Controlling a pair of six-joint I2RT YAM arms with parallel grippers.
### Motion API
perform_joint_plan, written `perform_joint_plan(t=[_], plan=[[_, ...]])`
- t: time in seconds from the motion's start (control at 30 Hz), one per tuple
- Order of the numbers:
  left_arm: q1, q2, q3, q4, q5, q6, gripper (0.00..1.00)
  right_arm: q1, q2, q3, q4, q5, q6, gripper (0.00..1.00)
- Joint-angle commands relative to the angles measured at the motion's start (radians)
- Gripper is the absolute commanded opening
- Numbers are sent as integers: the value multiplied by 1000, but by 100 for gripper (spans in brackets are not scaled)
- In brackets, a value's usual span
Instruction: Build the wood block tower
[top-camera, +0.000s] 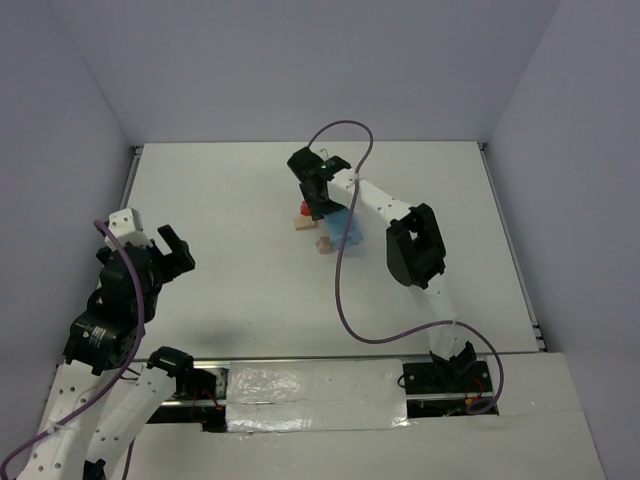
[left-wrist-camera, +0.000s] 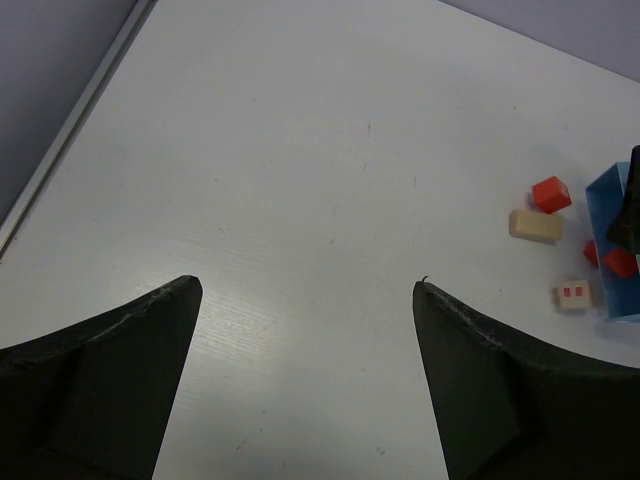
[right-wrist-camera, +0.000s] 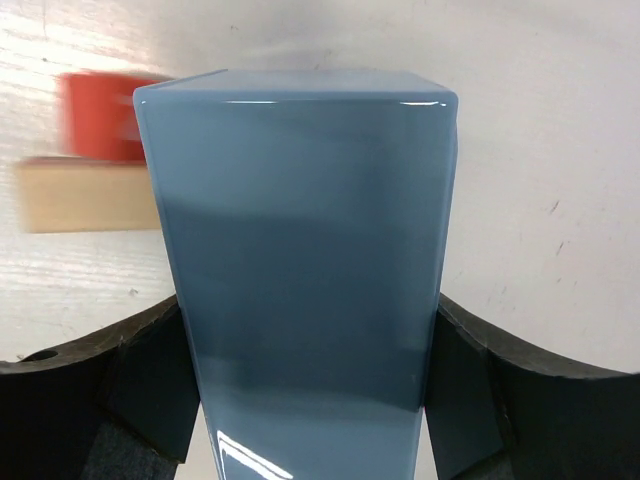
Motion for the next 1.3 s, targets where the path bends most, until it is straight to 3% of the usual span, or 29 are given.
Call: perform_joint_plan(t=[0.0, 0.3, 0.5, 0.63, 0.67, 0.77, 0.83, 0.9, 0.97, 1.07, 1.13, 1.2, 1.27], plan=[[-8, -6, -6, 42, 1, 9, 100, -3, 4, 61, -70, 121, 30, 38], [-11, -3, -6, 41, -2, 8, 100, 0, -35, 43, -82, 208, 15, 40], [-9, 3, -6, 44, 1, 9, 99, -44, -101, -23, -34, 173, 18, 40], [-12, 5, -6, 42, 0, 9, 100, -196, -297, -213, 158, -113, 14, 40], [-14, 5, -6, 42, 0, 9, 99, -245, -330, -301, 262, -269, 20, 40], [-19, 5, -6, 42, 3, 9, 100, -434, -359, -376, 344, -472, 11, 40], [-20, 5, -6, 44, 3, 9, 100, -538, -309, -376, 418, -681, -35, 41], [-23, 6, -6, 45, 7, 11, 99, -601, -228, -266, 375, -860, -57, 49], [-28, 5, -6, 42, 3, 9, 99, -682, -65, -77, 253, -919, -75, 49], [-34, -1, -8, 42, -5, 6, 100, -747, 111, 153, 115, -853, -104, 49], [-39, -3, -9, 42, -3, 8, 99, -793, 114, 138, 147, -884, -89, 51], [-40, 3, -11, 47, 6, 12, 99, -848, 89, 37, 244, -942, -55, 61], [-42, 19, -9, 48, 15, 16, 100, -874, 101, 49, 228, -958, -58, 63]])
